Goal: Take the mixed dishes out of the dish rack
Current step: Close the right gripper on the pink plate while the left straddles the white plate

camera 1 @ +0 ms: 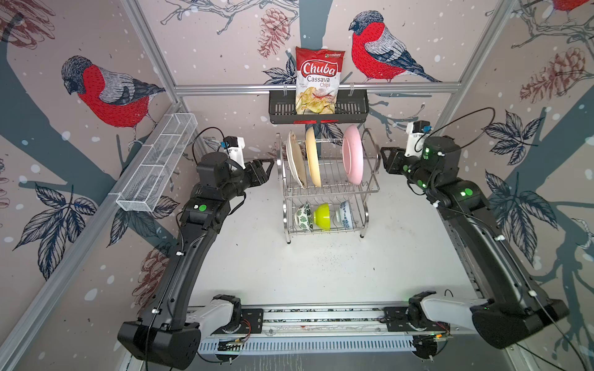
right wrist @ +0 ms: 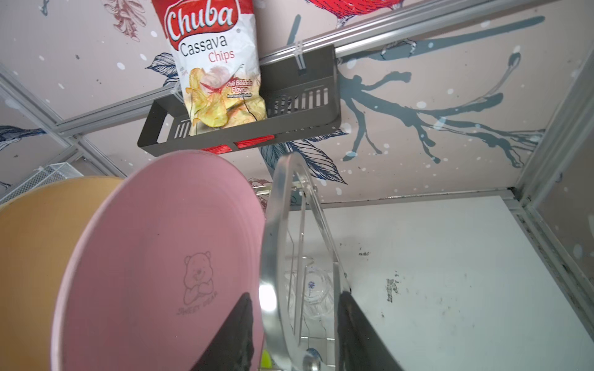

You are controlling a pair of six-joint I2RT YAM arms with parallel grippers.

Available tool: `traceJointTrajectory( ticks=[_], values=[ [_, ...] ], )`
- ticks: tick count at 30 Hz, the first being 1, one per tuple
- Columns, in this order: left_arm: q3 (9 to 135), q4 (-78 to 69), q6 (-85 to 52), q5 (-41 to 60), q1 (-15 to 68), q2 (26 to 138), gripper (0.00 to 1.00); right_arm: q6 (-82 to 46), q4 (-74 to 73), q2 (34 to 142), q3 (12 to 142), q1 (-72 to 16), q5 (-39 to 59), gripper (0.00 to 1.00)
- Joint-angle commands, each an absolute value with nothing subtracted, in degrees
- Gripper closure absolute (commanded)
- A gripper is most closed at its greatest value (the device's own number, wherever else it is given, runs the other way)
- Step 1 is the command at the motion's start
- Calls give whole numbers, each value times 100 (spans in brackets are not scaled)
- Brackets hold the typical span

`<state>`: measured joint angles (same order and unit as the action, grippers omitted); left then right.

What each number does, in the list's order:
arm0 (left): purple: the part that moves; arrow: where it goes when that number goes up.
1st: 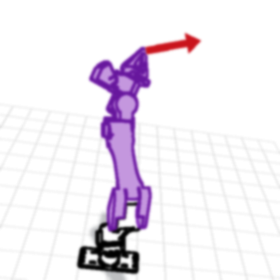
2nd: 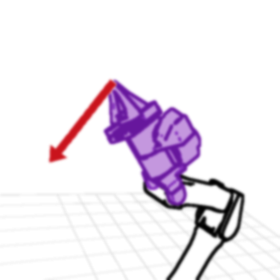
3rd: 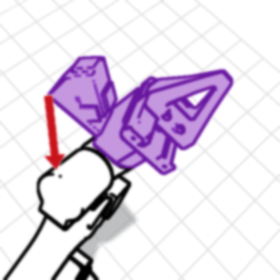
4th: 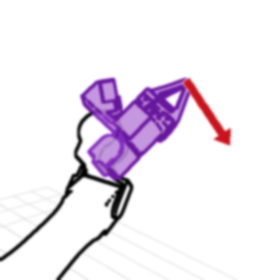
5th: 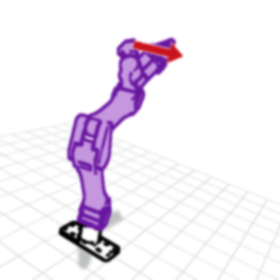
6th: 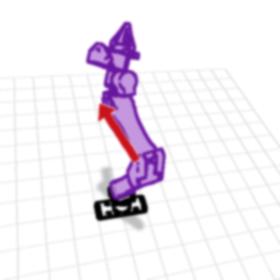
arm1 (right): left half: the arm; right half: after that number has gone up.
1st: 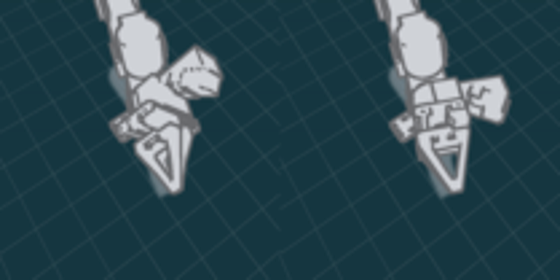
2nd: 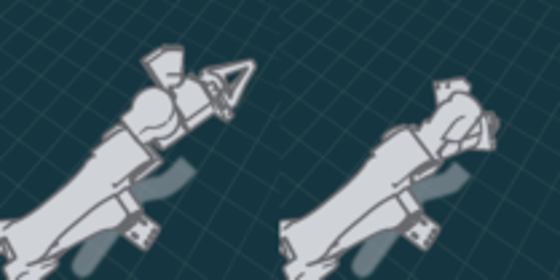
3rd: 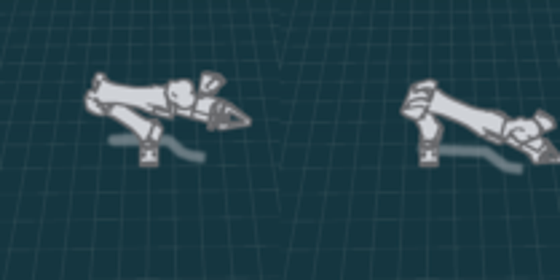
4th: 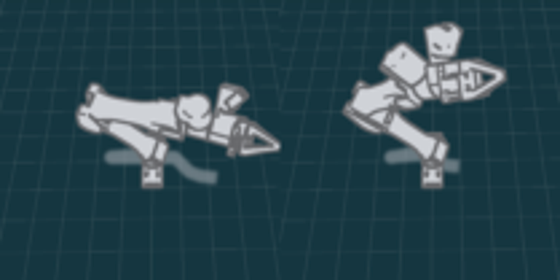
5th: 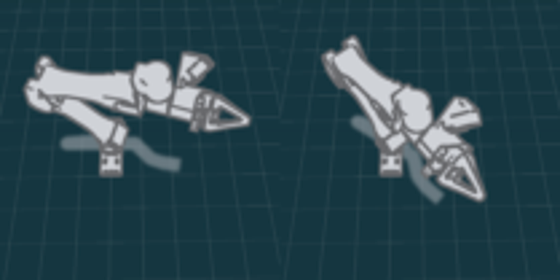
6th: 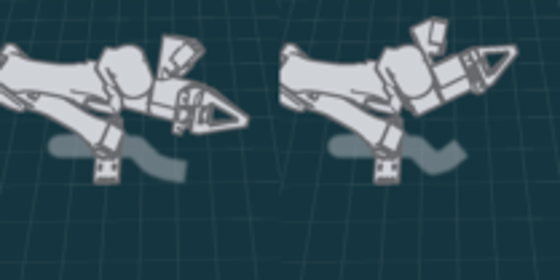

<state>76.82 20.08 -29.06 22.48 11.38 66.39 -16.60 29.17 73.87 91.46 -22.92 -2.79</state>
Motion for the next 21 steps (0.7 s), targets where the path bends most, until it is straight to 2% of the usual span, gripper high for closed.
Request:
traceJointTrajectory(
  ticks=[1,9,15,21],
  values=[
    [7750,2075,-2718,2493,1328,6738,47,-1576,3085,7628,9354,-2363,-207,57],
    [7960,2158,-2601,2298,1733,6965,43,-1618,3004,7725,9353,-2502,-183,56],
    [7962,2093,-2627,2094,1780,7022,52,-1604,2963,7748,9235,-2566,-181,56],
    [8013,2018,-2681,2112,1802,7222,54,-1591,2920,7845,9210,-2585,-132,59]
  ],
)
